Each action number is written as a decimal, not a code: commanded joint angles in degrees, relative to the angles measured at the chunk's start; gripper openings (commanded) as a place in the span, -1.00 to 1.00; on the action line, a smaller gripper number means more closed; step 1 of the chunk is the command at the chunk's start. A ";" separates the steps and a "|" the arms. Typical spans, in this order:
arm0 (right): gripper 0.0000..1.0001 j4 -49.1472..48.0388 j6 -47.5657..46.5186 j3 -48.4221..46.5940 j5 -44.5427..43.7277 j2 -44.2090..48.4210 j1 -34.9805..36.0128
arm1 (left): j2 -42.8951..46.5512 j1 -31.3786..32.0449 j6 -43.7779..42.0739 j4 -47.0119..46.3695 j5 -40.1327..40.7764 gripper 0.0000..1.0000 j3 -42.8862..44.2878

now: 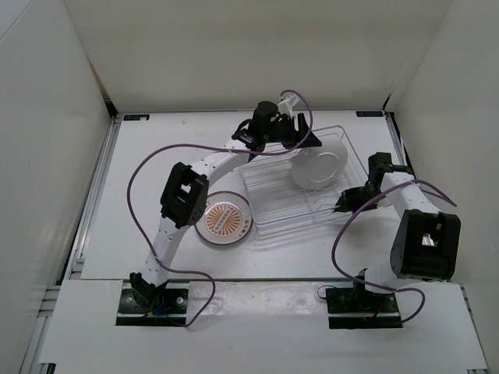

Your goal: Unload the plates from the dish rack

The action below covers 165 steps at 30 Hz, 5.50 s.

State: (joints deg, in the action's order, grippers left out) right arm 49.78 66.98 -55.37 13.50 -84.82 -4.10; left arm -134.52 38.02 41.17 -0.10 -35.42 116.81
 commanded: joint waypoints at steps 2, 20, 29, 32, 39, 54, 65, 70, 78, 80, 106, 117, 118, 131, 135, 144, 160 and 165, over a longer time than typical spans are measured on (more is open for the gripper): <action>-1.00 -0.91 -0.01 1.06 3.91 -0.53 0.67 | 6.11 1.44 3.57 -3.94 -2.11 0.34 -1.15; -1.00 0.58 -1.76 0.62 3.20 -1.05 0.41 | 5.94 4.17 5.07 -3.42 -7.30 -0.29 -5.55; -1.00 -0.47 -1.24 1.32 3.64 -0.88 0.23 | 5.93 3.99 7.07 -4.91 -7.82 -0.84 -1.87; -1.00 -1.34 -0.37 1.85 3.55 -0.88 0.23 | 5.76 3.90 8.92 -6.93 -7.47 -0.95 0.59; -1.00 -5.74 3.42 4.57 5.13 -1.05 0.23 | 4.35 2.50 15.95 -11.24 -5.72 -0.98 10.96; -1.00 -11.19 7.81 -0.96 5.14 -8.08 -0.73 | 38.77 -8.75 -20.88 26.43 -5.41 -0.98 -6.30; -1.00 -10.14 6.68 -5.71 6.19 -12.56 -3.90 | 70.26 7.06 -50.74 40.43 46.38 -0.98 -49.45; -1.00 -6.63 4.83 -8.08 6.28 -13.71 -4.25 | 69.93 16.90 -53.12 38.26 67.35 -0.98 -56.33; -1.00 -1.53 1.31 -10.37 6.19 -14.50 -4.16 | 67.82 26.75 -53.47 27.09 85.93 -0.98 -67.14; -1.00 -0.48 0.61 -10.98 6.02 -14.24 -4.25 | 67.02 28.25 -50.06 26.21 86.92 -0.98 -67.68; -1.00 3.05 -2.82 -16.96 8.65 -15.55 -5.39 | 47.42 30.98 -33.26 28.04 79.46 1.00 -57.50; -1.00 -1.00 -2.21 -8.36 7.42 -14.85 -5.31 | 54.18 15.17 -29.39 37.65 44.01 1.00 -35.88; -1.00 -0.91 -2.81 -7.82 7.33 -14.85 -5.31 | 54.19 11.85 -28.78 36.58 41.68 1.00 -34.74; -1.00 0.58 -9.84 0.80 2.32 -11.42 -4.52 | 31.09 -0.06 -31.24 22.52 10.91 0.93 -14.10; -1.00 2.77 -9.59 -1.31 2.41 -12.04 -4.34 | 20.03 2.32 -34.65 22.33 9.14 0.93 -3.04; -1.00 7.35 -8.80 -4.65 3.90 -13.62 -4.34 | 11.30 4.08 -34.84 13.10 13.70 0.93 0.33; -1.00 10.51 -9.41 -6.59 5.93 -13.27 -4.43 | 1.46 2.59 -33.79 11.09 20.22 0.86 7.55; -1.00 10.78 -8.80 -7.20 6.54 -13.62 -4.34 | 0.31 2.50 -32.38 9.86 17.58 0.40 7.38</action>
State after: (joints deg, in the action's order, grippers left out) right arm 50.74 58.06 -64.77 17.28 -95.72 -9.19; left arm -134.65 40.49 7.88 11.53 -15.88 121.89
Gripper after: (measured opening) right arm 0.009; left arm 0.722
